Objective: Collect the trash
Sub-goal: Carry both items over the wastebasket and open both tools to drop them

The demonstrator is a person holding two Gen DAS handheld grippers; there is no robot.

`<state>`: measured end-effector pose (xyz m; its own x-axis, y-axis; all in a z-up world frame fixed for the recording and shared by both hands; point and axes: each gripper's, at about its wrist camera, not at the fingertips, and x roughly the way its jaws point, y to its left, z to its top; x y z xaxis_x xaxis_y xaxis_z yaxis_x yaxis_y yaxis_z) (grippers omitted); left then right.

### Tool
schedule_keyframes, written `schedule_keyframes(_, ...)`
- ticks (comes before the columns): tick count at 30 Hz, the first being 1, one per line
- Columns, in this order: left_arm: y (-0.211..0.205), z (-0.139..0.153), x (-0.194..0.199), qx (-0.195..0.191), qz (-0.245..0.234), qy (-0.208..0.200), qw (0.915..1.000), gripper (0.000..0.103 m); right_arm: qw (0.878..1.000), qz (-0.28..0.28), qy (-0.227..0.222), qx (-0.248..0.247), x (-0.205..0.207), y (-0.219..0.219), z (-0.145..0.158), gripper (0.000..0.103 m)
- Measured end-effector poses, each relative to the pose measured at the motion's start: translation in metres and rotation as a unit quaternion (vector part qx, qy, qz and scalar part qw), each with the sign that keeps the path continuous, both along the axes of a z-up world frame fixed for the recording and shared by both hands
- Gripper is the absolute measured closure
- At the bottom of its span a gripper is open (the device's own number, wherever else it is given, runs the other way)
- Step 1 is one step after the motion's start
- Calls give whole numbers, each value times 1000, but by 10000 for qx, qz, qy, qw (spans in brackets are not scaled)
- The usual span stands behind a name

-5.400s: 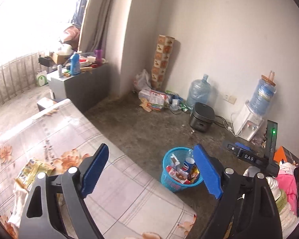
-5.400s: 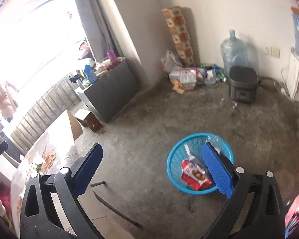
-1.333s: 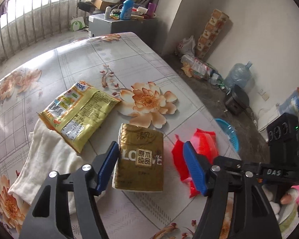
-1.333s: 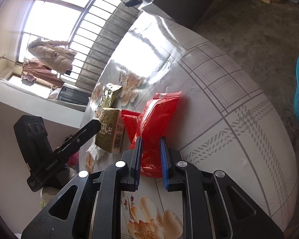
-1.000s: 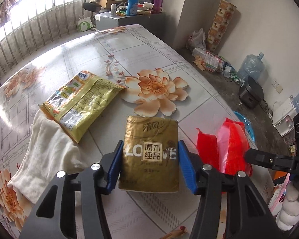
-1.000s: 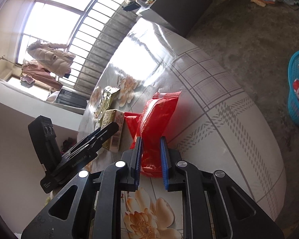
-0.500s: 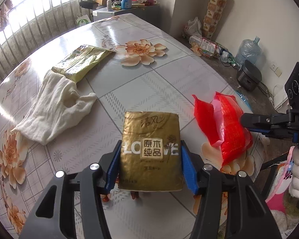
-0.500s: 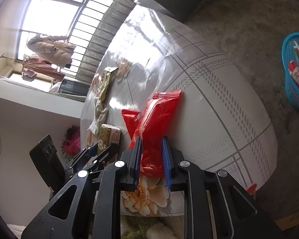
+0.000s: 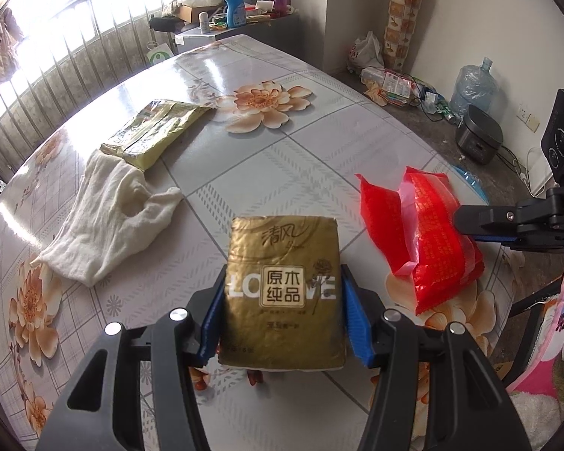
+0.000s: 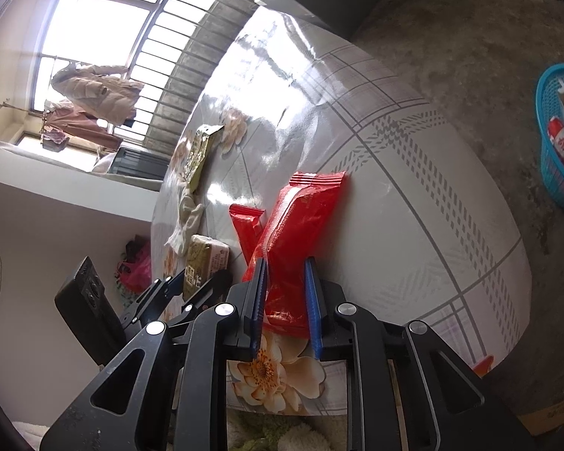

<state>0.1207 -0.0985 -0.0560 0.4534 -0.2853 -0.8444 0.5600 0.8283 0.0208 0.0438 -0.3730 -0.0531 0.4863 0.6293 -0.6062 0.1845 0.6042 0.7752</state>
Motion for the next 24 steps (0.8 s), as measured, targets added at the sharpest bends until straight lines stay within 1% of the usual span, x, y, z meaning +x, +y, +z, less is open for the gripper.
schedule_keyframes(9,-2,1,-3,113,-59,-180,9998,50,9999,-54,-54,138,1,-3,1,87)
schedule_keyframes(24,-1,3,-7,227,-23,-363,9991,51,9997,-143,-170,113,-3,-9,9,87)
